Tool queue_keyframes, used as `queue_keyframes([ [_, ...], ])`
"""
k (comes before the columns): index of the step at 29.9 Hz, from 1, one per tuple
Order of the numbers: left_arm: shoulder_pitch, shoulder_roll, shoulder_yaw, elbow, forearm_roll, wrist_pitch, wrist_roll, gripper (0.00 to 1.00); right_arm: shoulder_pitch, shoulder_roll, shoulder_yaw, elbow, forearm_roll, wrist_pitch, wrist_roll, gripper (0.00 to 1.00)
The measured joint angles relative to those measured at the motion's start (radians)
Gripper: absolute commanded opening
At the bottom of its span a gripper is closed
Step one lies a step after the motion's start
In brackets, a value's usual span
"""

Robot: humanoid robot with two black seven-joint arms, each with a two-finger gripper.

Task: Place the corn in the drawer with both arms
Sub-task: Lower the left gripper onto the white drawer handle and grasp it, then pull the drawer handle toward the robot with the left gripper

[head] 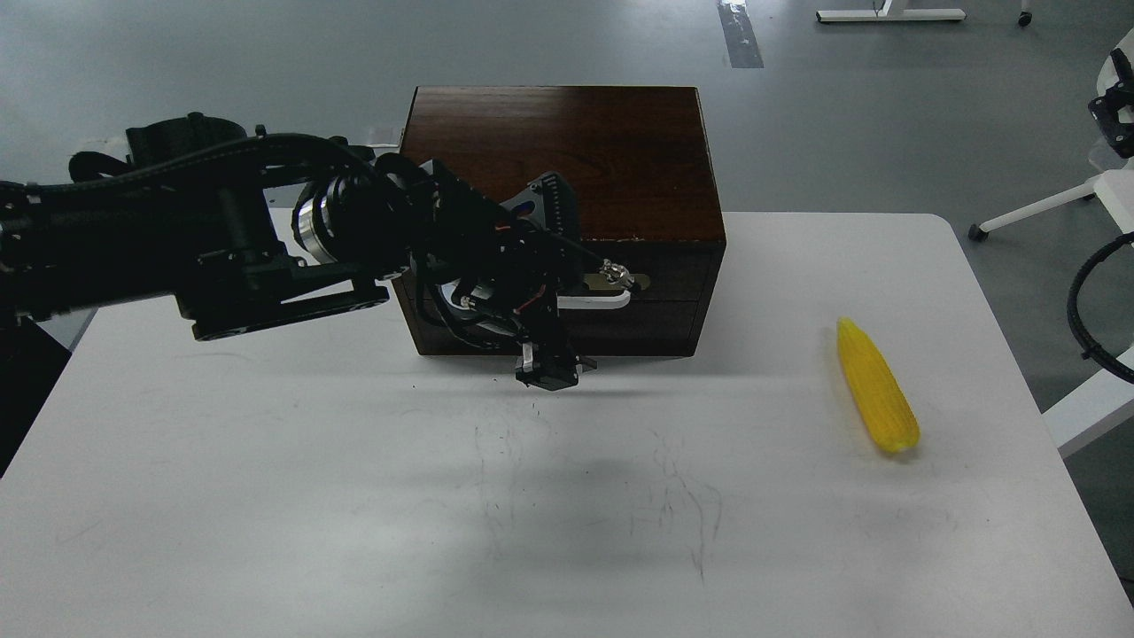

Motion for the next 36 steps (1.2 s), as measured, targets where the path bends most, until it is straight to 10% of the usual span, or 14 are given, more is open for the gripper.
queue_keyframes([
  [36, 0.006, 0.0, 0.07, 0.039, 0.021, 0.0, 0.002, 0.79, 0.003, -0.034, 0.068, -0.012, 0.003, 0.0, 0.008, 1.0],
])
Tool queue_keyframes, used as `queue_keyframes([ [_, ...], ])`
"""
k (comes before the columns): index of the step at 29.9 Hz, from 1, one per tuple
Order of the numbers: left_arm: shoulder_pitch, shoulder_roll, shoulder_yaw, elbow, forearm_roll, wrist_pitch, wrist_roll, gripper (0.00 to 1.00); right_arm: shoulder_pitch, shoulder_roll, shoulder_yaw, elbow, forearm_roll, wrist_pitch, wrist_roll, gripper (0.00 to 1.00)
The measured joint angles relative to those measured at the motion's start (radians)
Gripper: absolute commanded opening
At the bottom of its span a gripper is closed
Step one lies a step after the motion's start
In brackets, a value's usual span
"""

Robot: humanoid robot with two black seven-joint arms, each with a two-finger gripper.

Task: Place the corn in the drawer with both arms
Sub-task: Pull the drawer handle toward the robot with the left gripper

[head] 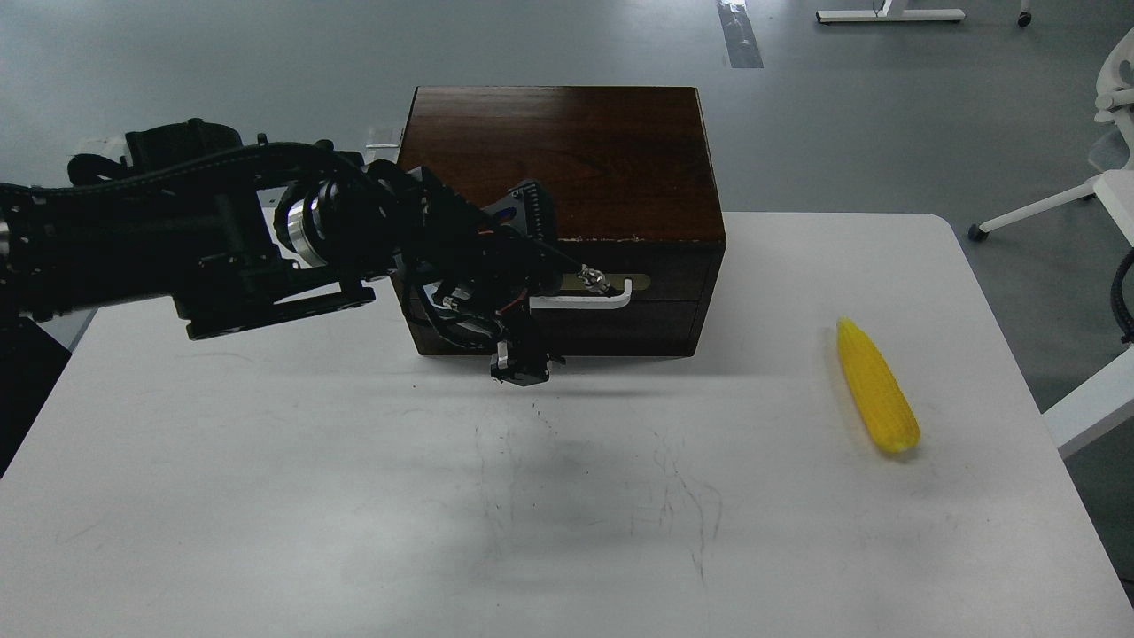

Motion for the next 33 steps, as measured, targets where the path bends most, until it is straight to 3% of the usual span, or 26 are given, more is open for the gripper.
queue_keyframes([
  [4, 0.0, 0.0, 0.003, -0.01, 0.001, 0.0, -0.004, 0.61, 0.002, -0.003, 0.013, 0.0, 0.0, 0.0, 0.0, 1.0],
  [7, -0.006, 0.0, 0.003, -0.01, 0.001, 0.0, -0.023, 0.57, 0.004, -0.003, 0.019, 0.001, 0.0, 0.0, 0.0, 1.0],
  [33, -0.049, 0.075, 0.008, -0.275, -0.004, 0.0, -0.053, 0.58, 0.005, -0.036, 0.019, 0.0, 0.0, 0.0, 0.0, 1.0],
])
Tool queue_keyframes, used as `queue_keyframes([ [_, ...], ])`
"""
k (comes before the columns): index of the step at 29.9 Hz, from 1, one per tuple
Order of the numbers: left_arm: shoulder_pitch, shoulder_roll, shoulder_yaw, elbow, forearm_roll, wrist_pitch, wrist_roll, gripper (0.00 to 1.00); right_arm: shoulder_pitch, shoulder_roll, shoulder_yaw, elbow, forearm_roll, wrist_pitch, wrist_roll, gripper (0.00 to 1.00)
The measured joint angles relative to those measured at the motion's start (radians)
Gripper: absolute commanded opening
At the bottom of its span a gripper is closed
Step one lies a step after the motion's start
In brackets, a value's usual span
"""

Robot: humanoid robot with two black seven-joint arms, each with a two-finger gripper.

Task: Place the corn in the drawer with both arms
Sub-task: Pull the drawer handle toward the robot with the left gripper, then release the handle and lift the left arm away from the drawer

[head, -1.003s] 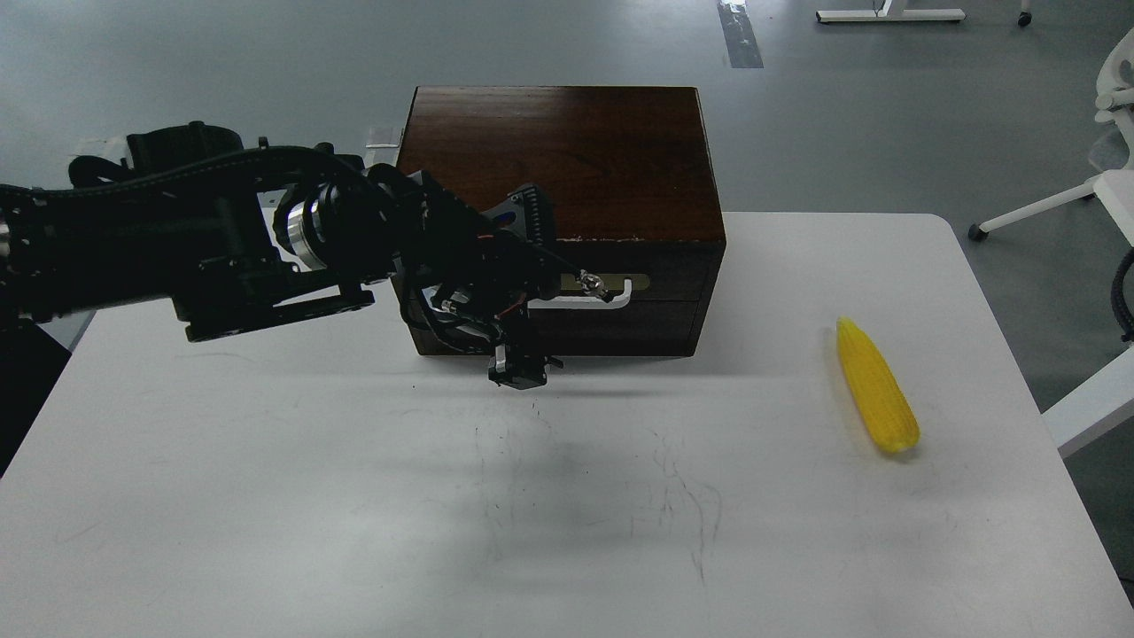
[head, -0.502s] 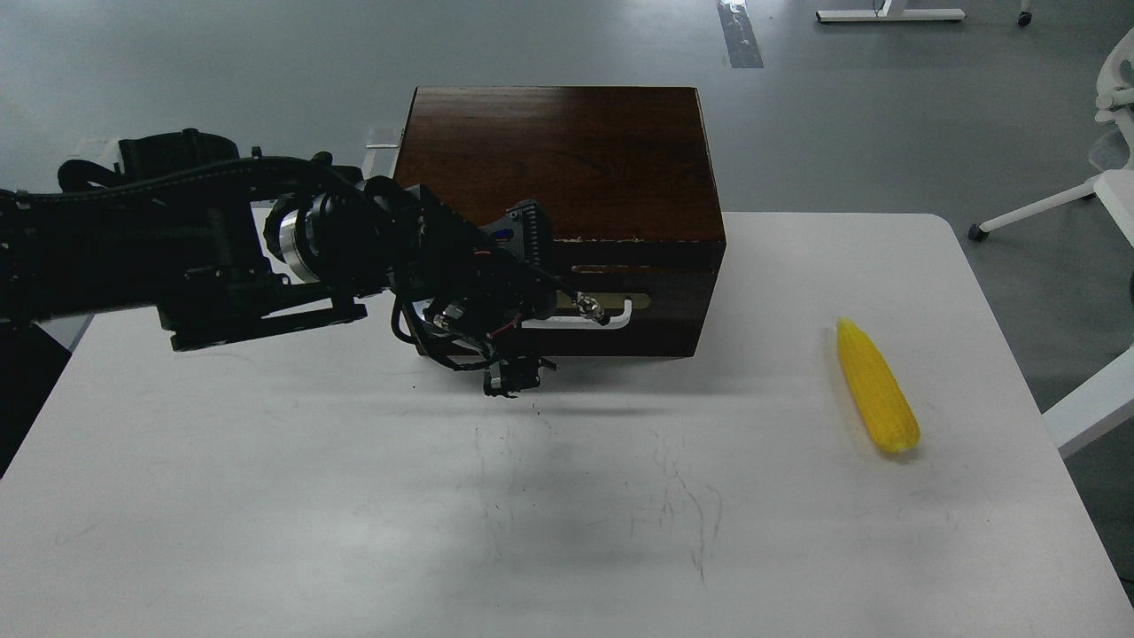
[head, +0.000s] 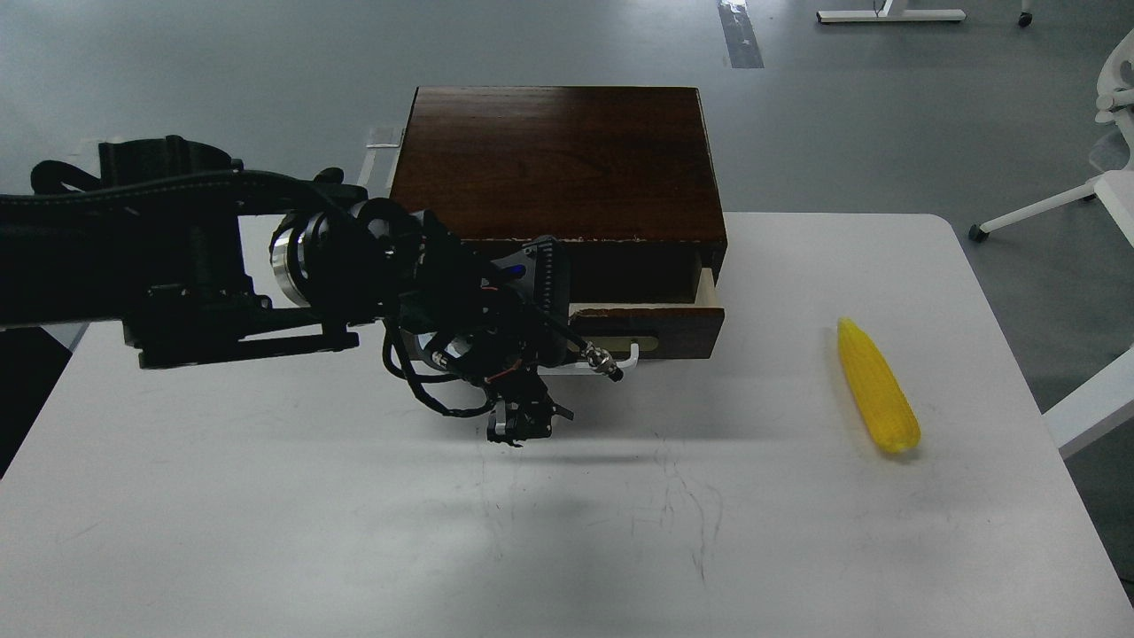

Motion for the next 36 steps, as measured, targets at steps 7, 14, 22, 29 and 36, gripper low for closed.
queue_keyframes([
  [7, -0.001, 0.005, -0.002, -0.015, 0.0, 0.0, 0.0, 0.69, 0.0, -0.002, 0.0, 0.0, 0.0, 0.0, 0.0, 1.0],
  [14, -0.001, 0.008, -0.004, -0.049, 0.0, 0.0, 0.0, 0.71, -0.001, -0.002, 0.0, 0.0, -0.001, 0.0, 0.0, 1.0],
  [22, -0.031, 0.015, -0.052, -0.057, -0.017, 0.001, 0.002, 0.97, -0.003, -0.001, -0.004, 0.0, -0.002, 0.0, 0.0, 1.0],
  [29, -0.028, 0.089, -0.256, -0.03, -0.393, 0.0, 0.003, 0.97, -0.002, -0.001, -0.063, -0.018, -0.011, 0.0, -0.007, 1.0],
  [36, 0.025, 0.138, -0.41, 0.215, -1.092, 0.0, 0.007, 0.98, 0.093, -0.019, -0.296, -0.033, -0.113, 0.0, -0.004, 1.0],
])
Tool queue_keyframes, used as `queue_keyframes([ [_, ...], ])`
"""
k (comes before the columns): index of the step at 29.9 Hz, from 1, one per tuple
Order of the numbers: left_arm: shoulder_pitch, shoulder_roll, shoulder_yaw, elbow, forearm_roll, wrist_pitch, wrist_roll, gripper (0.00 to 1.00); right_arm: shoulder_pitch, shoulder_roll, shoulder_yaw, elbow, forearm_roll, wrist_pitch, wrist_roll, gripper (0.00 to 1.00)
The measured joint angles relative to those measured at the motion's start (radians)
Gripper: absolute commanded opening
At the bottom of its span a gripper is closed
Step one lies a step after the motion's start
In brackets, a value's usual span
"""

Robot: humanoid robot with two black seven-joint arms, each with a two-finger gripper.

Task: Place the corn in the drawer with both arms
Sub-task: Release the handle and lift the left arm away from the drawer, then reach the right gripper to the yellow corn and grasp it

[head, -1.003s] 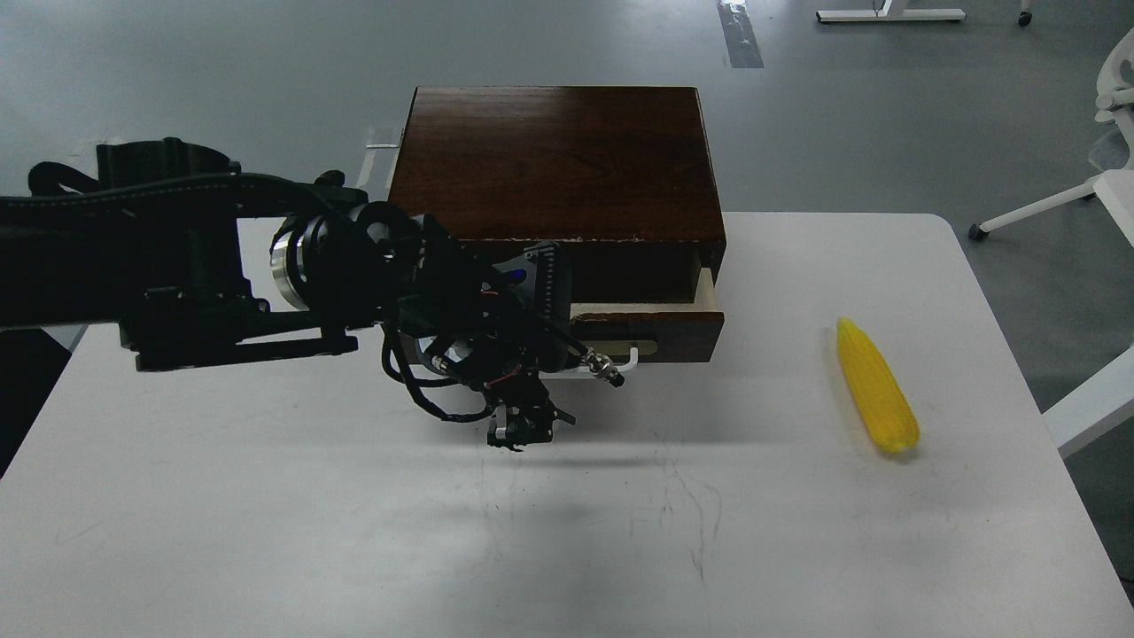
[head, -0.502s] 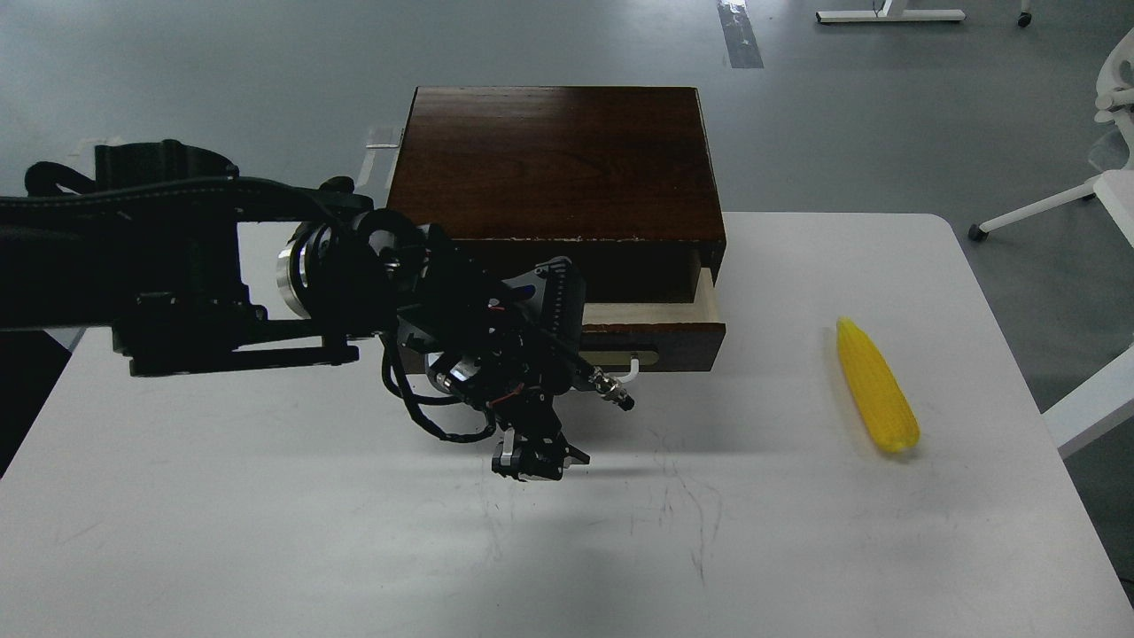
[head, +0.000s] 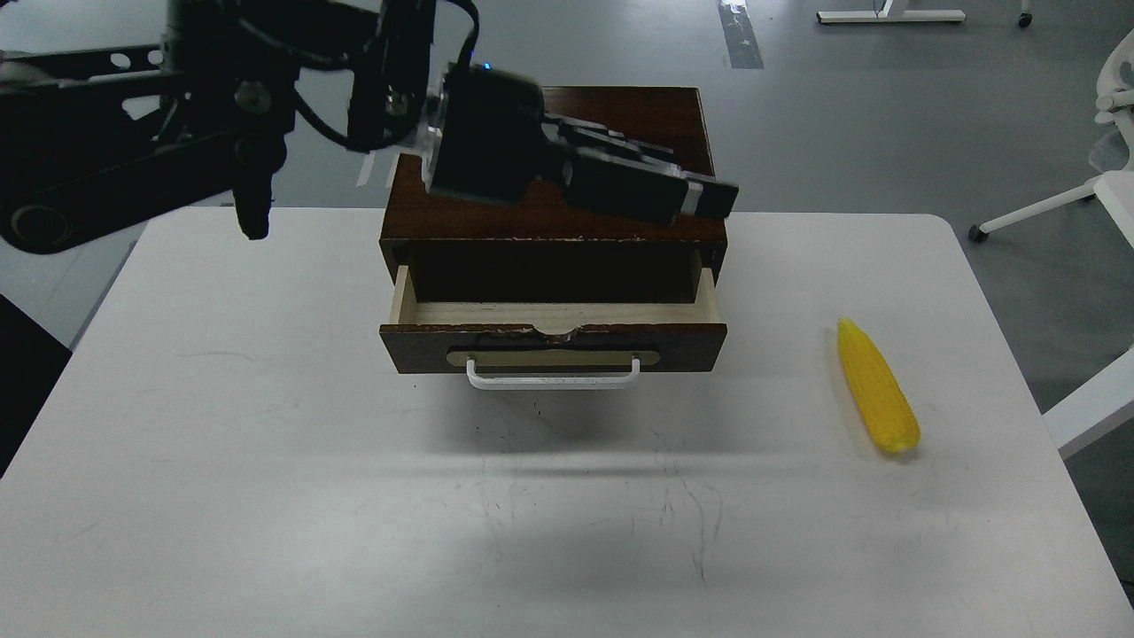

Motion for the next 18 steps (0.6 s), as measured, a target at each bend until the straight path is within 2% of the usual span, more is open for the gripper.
queue_keyframes([
  [4, 0.066, -0.077, -0.057, 0.281, -0.402, 0.0, 0.0, 0.98, 0.066, 0.0, -0.095, 0.007, -0.104, 0.0, 0.002, 1.0],
  [8, 0.123, -0.126, -0.104, 0.514, -0.677, 0.0, -0.007, 0.98, 0.144, -0.003, -0.179, 0.027, -0.347, 0.0, 0.003, 1.0],
  [12, 0.197, -0.137, -0.17, 0.602, -0.879, 0.0, -0.006, 0.98, 0.185, -0.058, -0.224, 0.158, -0.626, 0.0, 0.004, 1.0],
  [18, 0.282, -0.125, -0.294, 0.612, -1.014, 0.0, 0.002, 0.98, 0.179, -0.2, -0.262, 0.569, -1.109, 0.0, -0.004, 1.0],
])
